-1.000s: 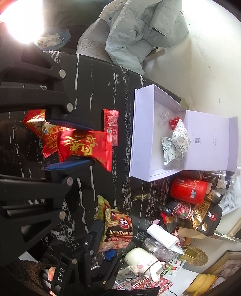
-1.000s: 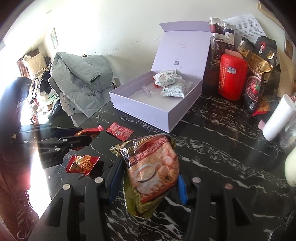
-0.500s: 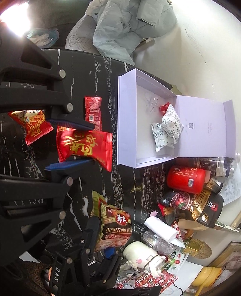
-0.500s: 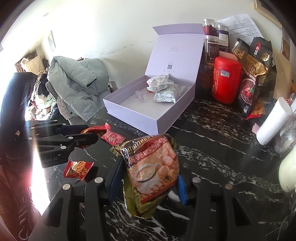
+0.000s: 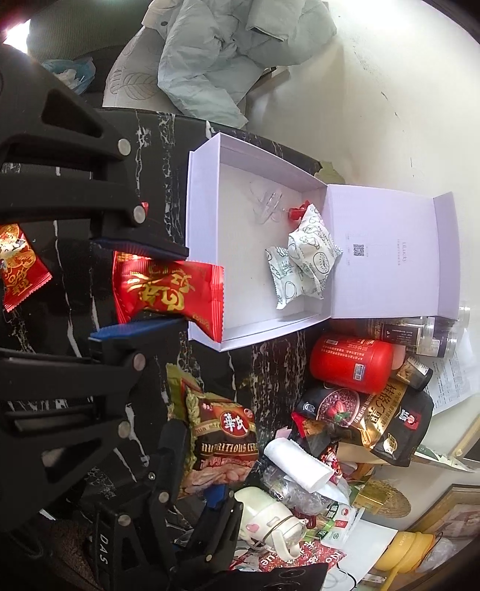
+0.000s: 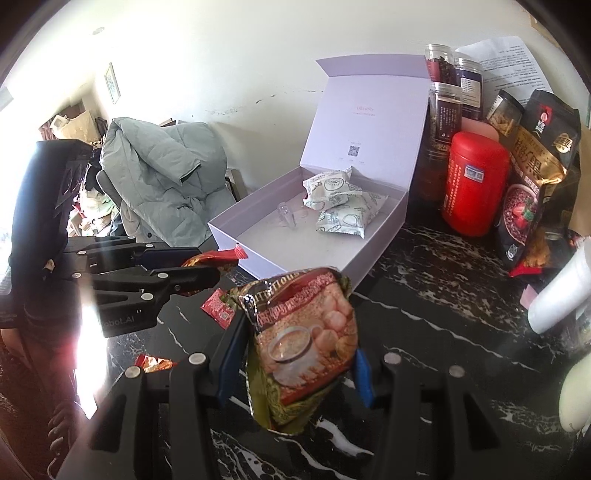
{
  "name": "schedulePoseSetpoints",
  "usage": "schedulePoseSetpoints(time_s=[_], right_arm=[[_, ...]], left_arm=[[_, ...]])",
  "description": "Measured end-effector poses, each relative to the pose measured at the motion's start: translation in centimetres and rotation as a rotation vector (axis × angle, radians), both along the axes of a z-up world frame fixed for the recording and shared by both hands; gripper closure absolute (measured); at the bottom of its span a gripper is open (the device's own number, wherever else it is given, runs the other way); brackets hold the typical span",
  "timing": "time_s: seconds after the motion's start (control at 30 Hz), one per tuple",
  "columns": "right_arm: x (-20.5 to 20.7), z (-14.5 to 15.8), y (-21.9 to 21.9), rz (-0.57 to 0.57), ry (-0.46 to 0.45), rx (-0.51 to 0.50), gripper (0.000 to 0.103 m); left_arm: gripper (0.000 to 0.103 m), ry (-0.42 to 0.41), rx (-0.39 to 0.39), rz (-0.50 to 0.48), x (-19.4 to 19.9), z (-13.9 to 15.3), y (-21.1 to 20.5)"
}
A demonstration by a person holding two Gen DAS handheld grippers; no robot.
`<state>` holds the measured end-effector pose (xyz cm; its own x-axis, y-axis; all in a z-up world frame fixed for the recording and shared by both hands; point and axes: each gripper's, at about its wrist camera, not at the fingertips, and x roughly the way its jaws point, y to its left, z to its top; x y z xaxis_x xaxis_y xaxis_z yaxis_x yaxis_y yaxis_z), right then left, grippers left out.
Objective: Organize objects
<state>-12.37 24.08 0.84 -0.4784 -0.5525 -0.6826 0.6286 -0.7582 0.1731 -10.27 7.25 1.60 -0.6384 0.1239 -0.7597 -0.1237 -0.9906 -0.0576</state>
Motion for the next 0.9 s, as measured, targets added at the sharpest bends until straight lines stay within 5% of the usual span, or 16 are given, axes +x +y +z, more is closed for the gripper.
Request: schedulePoseSetpoints(time_s=[0.9], right_arm=[[-10.7, 3.7, -3.8, -0.005, 0.077, -0.059, 0.052]], left_arm=[[0.074, 0.094, -0.005, 0.004, -9.7, 2.2, -3.0]])
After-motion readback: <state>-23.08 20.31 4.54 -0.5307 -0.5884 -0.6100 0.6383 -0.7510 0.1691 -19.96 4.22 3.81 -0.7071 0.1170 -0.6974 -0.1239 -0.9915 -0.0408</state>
